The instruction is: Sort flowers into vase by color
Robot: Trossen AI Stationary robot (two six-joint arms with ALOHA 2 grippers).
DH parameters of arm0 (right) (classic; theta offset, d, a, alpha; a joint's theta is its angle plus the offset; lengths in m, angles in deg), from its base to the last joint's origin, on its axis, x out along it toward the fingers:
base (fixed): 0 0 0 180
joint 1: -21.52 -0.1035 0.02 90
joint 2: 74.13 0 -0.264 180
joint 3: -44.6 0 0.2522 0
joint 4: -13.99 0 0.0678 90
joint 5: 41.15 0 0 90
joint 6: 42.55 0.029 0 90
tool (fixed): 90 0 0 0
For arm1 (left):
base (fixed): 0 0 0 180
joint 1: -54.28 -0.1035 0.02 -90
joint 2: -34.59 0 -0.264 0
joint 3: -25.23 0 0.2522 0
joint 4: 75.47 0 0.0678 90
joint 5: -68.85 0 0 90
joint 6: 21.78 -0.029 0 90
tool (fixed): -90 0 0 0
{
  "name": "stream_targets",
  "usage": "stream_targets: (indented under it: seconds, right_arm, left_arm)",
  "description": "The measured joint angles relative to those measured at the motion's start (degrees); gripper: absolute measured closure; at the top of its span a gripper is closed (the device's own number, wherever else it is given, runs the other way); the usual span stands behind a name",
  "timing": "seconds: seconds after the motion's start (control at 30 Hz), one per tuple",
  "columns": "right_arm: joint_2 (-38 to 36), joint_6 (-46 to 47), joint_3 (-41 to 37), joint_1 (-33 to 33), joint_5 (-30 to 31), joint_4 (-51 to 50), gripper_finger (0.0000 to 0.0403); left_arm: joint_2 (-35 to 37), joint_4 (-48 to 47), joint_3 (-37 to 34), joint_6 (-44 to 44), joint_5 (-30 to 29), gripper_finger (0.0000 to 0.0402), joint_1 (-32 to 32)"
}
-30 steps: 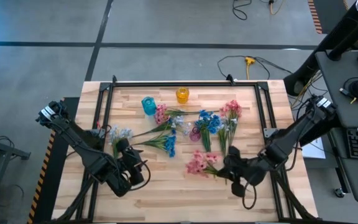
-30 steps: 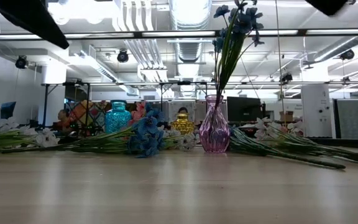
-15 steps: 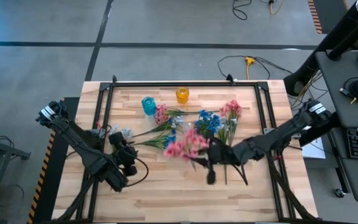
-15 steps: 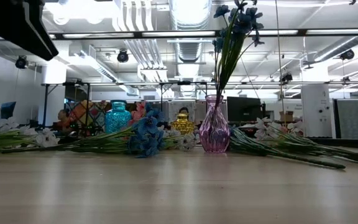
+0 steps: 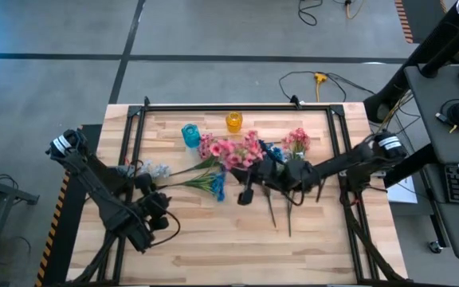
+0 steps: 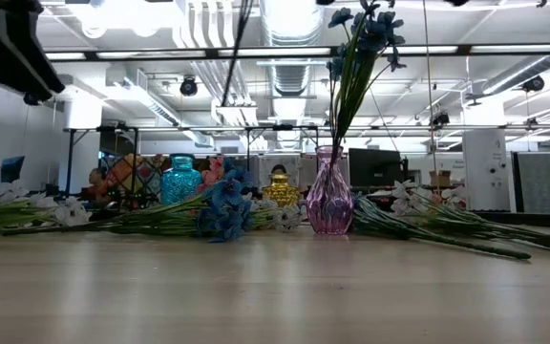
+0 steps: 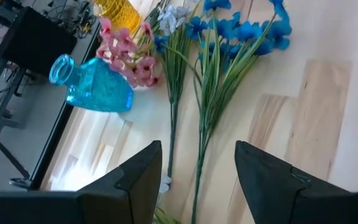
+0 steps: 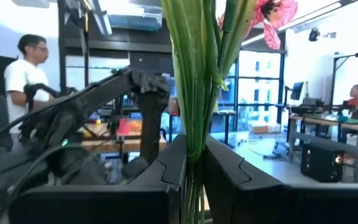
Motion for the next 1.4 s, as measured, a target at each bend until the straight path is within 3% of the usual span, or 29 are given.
stream_targets:
  seconds: [0.27, 0.57, 0.67, 0.8, 0.97, 1.1, 1.27, 1.4]
  right_arm:
    - [8.7, -5.6, 11.4, 1.2, -0.7, -1.8, 0.0370]
    - [15.0, -10.4, 23.1, 1.5, 4.2, -7.5, 0.0370]
    - [16.0, -11.9, 24.7, 1.7, 5.0, -7.4, 0.0370]
    - [16.1, -12.9, 24.8, 1.7, 5.4, -7.3, 0.0370]
    - [15.2, -13.9, 24.8, 2.0, 5.4, -7.6, 0.0370]
    - [12.8, -15.3, 24.8, 2.0, 7.2, -10.6, 0.0370]
    - [8.2, -13.7, 24.8, 1.7, 7.2, -20.0, 0.0370]
    - [4.3, -10.0, 24.8, 0.1, 4.7, -26.9, 0.0370]
  left_arm:
    - [0.0, -0.2, -3.9, 5.4, 0.7, 0.0216, 1.3]
    - [0.0, -0.3, -4.5, 6.1, 0.8, 0.0216, 1.8]
    - [0.0, -0.1, -4.5, 6.1, -4.1, 0.0216, 3.3]
    - [0.2, 1.5, -4.5, 3.9, -16.0, 0.0216, 6.8]
    - [3.4, 3.8, -4.5, -0.4, -21.4, 0.0231, 8.5]
    - [6.8, 16.7, -4.5, -14.3, -19.9, 0.0261, 8.5]
    - [10.2, 44.8, -4.5, -48.2, -14.6, 0.0304, 8.1]
    - [12.3, 65.4, -4.6, -73.5, -3.1, 0.0339, 6.6]
